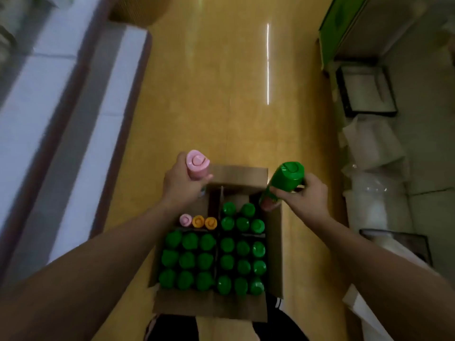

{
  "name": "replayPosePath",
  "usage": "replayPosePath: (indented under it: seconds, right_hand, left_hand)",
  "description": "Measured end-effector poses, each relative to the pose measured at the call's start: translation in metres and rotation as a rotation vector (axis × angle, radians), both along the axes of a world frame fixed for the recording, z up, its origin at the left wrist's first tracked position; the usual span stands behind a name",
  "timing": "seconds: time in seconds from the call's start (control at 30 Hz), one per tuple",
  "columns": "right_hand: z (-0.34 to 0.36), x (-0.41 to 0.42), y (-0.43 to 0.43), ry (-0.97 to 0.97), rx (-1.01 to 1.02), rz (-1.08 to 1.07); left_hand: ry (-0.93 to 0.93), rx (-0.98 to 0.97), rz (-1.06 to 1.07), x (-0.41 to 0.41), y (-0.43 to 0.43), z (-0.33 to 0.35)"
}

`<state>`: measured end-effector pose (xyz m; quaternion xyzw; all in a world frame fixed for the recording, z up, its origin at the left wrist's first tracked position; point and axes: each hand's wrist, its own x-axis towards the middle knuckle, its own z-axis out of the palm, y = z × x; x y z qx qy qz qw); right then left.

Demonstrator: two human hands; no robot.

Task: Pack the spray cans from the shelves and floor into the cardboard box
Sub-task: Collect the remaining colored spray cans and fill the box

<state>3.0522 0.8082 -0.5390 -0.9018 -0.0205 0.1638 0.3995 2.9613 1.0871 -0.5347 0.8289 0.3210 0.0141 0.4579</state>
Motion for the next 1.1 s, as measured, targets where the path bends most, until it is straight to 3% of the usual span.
replayPosePath:
  seconds: [0.27,0.4,0.87,1.1]
  right_hand:
    - [-0.168,0.016,0.000,0.109,-0.034,-0.067]
    - [-0.221,0.010,-0.008,0.134,-0.058,-0.107]
    - [-0.313,0.001,-0.013,0.263,-0.177,0.170]
    - [-0.329,0.009,0.003,0.310,-0.477,0.296]
  left_hand:
    - [0.145,0.099,-0.021,-0.005,0.023,-0.176]
    - [0.167,0.101,-0.090,-0.013,0.022,-0.231]
    - [0.376,0.126,-0.361,-0.013,0.015,-0.341]
    - [0.512,0.082,-0.416,-0.007,0.001,-0.365]
